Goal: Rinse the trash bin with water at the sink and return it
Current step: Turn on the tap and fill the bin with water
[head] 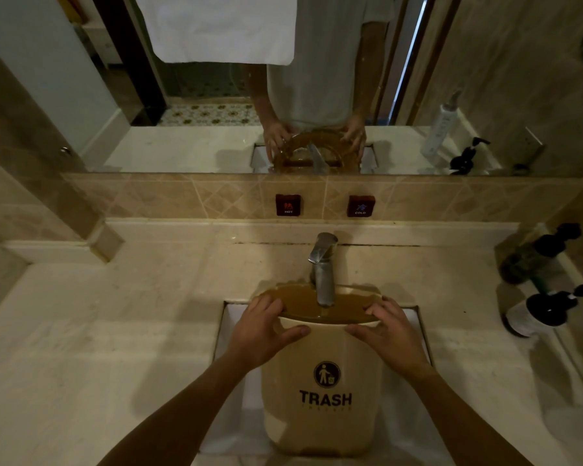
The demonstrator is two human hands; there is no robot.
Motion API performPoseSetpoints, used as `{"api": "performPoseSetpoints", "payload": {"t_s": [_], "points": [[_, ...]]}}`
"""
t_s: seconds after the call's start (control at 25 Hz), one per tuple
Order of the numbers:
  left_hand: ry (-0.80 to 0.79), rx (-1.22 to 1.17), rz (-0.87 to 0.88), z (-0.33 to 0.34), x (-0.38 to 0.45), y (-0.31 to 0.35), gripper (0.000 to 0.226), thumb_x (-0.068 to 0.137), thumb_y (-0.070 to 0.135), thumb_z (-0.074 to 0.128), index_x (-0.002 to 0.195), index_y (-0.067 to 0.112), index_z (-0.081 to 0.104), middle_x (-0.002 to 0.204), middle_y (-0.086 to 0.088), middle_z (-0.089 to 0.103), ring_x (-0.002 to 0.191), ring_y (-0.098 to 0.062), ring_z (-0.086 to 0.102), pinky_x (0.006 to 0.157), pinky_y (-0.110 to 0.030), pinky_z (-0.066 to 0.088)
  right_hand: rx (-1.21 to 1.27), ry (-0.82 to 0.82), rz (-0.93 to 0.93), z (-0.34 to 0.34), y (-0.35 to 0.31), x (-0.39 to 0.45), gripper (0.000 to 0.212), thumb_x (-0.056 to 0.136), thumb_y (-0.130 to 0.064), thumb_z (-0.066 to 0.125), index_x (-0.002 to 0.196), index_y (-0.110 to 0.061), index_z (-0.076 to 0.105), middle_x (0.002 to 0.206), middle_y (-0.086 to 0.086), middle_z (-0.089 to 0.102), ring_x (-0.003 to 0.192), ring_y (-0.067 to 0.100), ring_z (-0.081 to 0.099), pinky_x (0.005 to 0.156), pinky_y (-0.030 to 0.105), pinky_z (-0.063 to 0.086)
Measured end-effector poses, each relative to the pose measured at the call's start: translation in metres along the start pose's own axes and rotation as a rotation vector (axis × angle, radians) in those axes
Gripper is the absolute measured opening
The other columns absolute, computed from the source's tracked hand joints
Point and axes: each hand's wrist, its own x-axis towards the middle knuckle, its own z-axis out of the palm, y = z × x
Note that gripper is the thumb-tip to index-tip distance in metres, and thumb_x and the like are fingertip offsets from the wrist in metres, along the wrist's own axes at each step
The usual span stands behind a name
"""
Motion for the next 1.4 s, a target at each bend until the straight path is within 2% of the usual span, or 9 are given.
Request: {"api": "performPoseSetpoints", "payload": {"t_s": [0.28, 0.48, 0.8, 0.88, 0.96, 1.04, 1.12, 1.24, 1.4], "points": [[-0.011, 0.012, -0.007, -0.001, -0.001, 0.001, 0.070, 0.069, 0.090, 0.034, 0.093, 0.027, 0.053, 0.101, 0.009, 0.051, 0.097, -0.010, 0.043, 0.080, -0.030, 0.045, 0.043, 0.000, -0.021, -0.001, 0.000, -0.001, 0.064, 0.061, -0.074, 0.063, 0.098, -0.022, 0.064, 0.115, -0.008, 0.052, 0.114, 0.008, 0.045, 0.090, 0.026, 0.042], [-0.018, -0.010, -0.008, -0.002, 0.000, 0.002, 0.072, 0.067, 0.092, 0.032, 0.093, 0.028, 0.052, 0.102, 0.009, 0.050, 0.098, -0.009, 0.042, 0.079, -0.028, 0.043, 0.023, -0.004, -0.018, -0.002, 0.000, -0.001, 0.049, 0.070, -0.055, 0.073, 0.102, -0.020, 0.064, 0.117, -0.006, 0.051, 0.113, 0.008, 0.045, 0.086, 0.021, 0.037], [-0.042, 0.006, -0.025, -0.001, 0.000, 0.000, 0.071, 0.067, 0.091, 0.038, 0.094, 0.027, 0.054, 0.102, 0.009, 0.050, 0.097, -0.009, 0.042, 0.079, -0.028, 0.044, 0.029, -0.028, 0.011, -0.003, -0.003, -0.001, 0.060, 0.065, -0.065, 0.069, 0.104, -0.020, 0.064, 0.118, -0.006, 0.050, 0.116, 0.013, 0.046, 0.095, 0.034, 0.046], [-0.050, -0.028, -0.038, -0.005, -0.001, 0.002, 0.070, 0.068, 0.091, 0.036, 0.090, 0.027, 0.055, 0.099, 0.008, 0.054, 0.096, -0.010, 0.044, 0.090, -0.032, 0.044, 0.033, -0.032, 0.006, -0.004, -0.004, -0.001, 0.072, 0.059, -0.077, 0.061, 0.102, -0.020, 0.064, 0.116, -0.005, 0.050, 0.115, 0.013, 0.047, 0.095, 0.035, 0.046], [-0.065, -0.093, -0.081, -0.013, 0.003, 0.006, 0.077, 0.072, 0.092, 0.022, 0.085, 0.027, 0.060, 0.090, 0.007, 0.062, 0.093, -0.011, 0.053, 0.115, -0.039, 0.021, 0.038, -0.040, -0.007, -0.005, -0.003, 0.000, 0.077, 0.055, -0.084, 0.057, 0.098, -0.021, 0.064, 0.113, -0.007, 0.051, 0.113, 0.012, 0.047, 0.093, 0.029, 0.044], [-0.079, -0.210, -0.191, -0.026, 0.022, 0.018, 0.066, 0.082, 0.083, 0.020, 0.088, 0.031, 0.061, 0.083, 0.007, 0.067, 0.092, -0.012, 0.063, 0.118, -0.040, 0.008, 0.012, -0.073, -0.014, -0.009, -0.007, 0.002, 0.064, 0.060, -0.076, 0.065, 0.095, -0.022, 0.064, 0.111, -0.008, 0.051, 0.111, 0.010, 0.046, 0.087, 0.022, 0.039], [-0.090, -0.470, -0.335, -0.036, 0.050, 0.036, 0.055, 0.091, 0.069, 0.032, 0.100, 0.024, 0.063, 0.086, 0.003, 0.069, 0.088, -0.018, 0.066, 0.099, -0.038, 0.042, -0.018, -0.110, -0.008, -0.013, -0.010, 0.004, 0.050, 0.066, -0.065, 0.071, 0.093, -0.023, 0.064, 0.110, -0.010, 0.051, 0.108, 0.007, 0.046, 0.084, 0.020, 0.036], [-0.188, -0.691, -0.389, -0.039, 0.090, 0.064, 0.042, 0.100, 0.046, 0.045, 0.112, 0.010, 0.064, 0.094, -0.006, 0.070, 0.074, -0.015, 0.065, 0.060, -0.019, 0.048, -0.027, -0.121, -0.012, -0.015, -0.012, 0.004, 0.060, 0.059, -0.077, 0.061, 0.088, -0.026, 0.062, 0.109, -0.010, 0.052, 0.105, 0.006, 0.047, 0.085, 0.022, 0.039], [-0.227, -0.813, -0.430, -0.033, 0.101, 0.068, 0.030, 0.099, 0.031, 0.055, 0.105, 0.005, 0.067, 0.091, -0.004, 0.069, 0.079, -0.015, 0.062, 0.064, -0.020, 0.050, -0.020, -0.106, 0.008, -0.015, -0.011, 0.004, 0.063, 0.054, -0.082, 0.058, 0.084, -0.026, 0.061, 0.108, -0.009, 0.053, 0.105, 0.007, 0.048, 0.090, 0.028, 0.044]]}}
